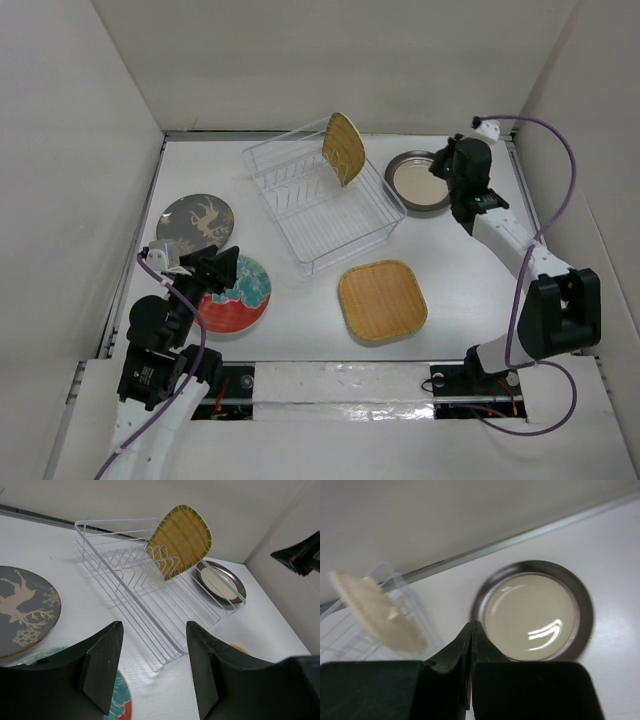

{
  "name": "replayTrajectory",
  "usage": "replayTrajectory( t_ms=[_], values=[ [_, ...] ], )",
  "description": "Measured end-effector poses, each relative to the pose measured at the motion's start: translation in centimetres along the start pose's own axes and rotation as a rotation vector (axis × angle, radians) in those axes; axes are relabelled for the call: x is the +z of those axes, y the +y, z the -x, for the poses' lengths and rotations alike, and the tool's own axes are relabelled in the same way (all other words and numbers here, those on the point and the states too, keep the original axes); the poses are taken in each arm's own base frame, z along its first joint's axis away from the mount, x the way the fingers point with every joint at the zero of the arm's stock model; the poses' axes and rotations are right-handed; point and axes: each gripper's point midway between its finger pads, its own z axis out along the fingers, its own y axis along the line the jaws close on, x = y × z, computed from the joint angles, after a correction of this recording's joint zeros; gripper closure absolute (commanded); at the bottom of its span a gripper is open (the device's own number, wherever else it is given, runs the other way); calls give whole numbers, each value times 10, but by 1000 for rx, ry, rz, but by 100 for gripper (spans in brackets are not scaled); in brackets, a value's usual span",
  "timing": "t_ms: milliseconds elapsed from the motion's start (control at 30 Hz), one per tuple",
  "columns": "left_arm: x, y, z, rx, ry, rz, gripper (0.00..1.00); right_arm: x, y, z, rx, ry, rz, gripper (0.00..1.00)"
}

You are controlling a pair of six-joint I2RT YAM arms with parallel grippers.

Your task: Load the plates into the dish rack

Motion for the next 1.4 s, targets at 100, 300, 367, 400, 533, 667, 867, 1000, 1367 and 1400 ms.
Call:
replayTrajectory(
  t_ms=[100,300,367,400,533,667,867,1000,1367,1400],
  values=[
    [0,0,0,0,0,0,57,5,-65,-28,80,31,-132,54],
    [0,0,0,0,0,-1,59,21,-148,-97,236,176,-280,29],
    [0,0,0,0,-1,-1,59,30,-161,-111,306,198,-288,28],
    [0,0,0,0,-1,-1,58,35,-166,-118,338,208,-287,29],
    [0,0,0,0,-1,0,58,50,-171,-153,466,284,-251,30],
    [0,0,0,0,-1,0,58,71,-161,-167,598,320,-160,36],
    [0,0,0,0,-1,0,58,90,-158,-181,787,354,-78,100],
    [0,3,1,-1,-7,15,58,83,-160,-177,851,320,-56,100],
    [2,5,-1,0,1,27,58,2,-140,-55,572,-15,-171,100],
    [2,5,-1,0,1,28,58,-3,-133,-40,502,-50,-169,100]
  ],
)
